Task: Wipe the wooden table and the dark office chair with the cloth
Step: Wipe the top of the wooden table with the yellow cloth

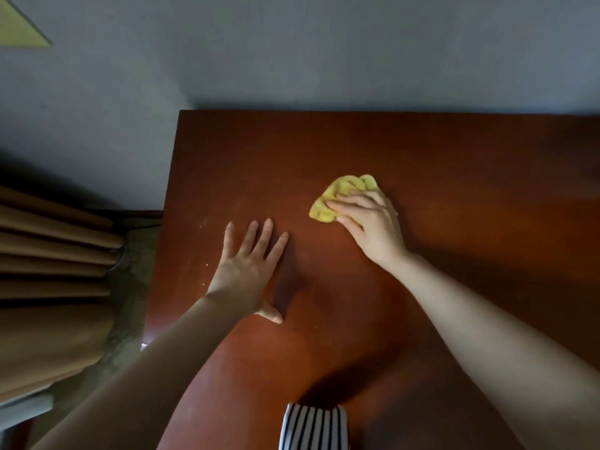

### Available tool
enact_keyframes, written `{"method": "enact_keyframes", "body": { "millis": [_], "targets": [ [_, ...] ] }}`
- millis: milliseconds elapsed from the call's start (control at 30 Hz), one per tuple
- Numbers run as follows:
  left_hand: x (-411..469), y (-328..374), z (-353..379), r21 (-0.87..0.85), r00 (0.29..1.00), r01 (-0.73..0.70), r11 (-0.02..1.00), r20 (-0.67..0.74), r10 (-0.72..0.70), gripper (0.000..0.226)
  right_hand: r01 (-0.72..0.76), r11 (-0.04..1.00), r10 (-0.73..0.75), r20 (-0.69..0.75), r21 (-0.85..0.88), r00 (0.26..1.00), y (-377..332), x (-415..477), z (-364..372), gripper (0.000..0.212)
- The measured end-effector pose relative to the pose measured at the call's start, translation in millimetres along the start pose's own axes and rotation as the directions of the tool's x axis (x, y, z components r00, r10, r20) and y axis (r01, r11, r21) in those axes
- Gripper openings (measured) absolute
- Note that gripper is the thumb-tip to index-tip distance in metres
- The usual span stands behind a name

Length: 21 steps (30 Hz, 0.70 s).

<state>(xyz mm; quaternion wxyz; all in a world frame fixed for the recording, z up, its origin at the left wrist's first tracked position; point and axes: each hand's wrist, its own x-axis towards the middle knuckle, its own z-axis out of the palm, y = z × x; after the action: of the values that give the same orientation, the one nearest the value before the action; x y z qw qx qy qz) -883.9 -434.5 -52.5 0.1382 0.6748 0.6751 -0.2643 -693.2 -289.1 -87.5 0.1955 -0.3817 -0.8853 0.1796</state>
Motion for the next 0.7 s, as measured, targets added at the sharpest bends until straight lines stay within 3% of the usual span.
{"method": "enact_keyframes", "body": {
  "millis": [200,367,433,567,700],
  "targets": [
    [0,7,-1,0.022,1.0,0.005,1.0,-0.002,-0.005,0.141,-0.148,0.989,0.147,-0.027,-0.03,0.989,-5,87,25,0.032],
    [2,7,1,0.031,1.0,0.015,0.999,0.0,-0.015,0.142,-0.278,0.955,0.282,0.032,-0.105,0.959,-9,148,43,0.034],
    [2,5,1,0.035,1.0,0.013,0.999,-0.007,-0.013,0.142,-0.223,0.964,0.24,0.108,-0.148,0.965,-14,153,44,0.034],
    [2,2,0,0.04,1.0,0.01,0.999,-0.002,-0.01,0.141,0.087,0.991,-0.052,0.301,-0.103,0.952,-24,116,35,0.035],
    [1,0,-3,0.023,1.0,0.017,1.0,0.001,-0.017,0.14,0.092,0.995,-0.077,0.29,-0.04,0.954,-28,51,19,0.034]
  ]
}}
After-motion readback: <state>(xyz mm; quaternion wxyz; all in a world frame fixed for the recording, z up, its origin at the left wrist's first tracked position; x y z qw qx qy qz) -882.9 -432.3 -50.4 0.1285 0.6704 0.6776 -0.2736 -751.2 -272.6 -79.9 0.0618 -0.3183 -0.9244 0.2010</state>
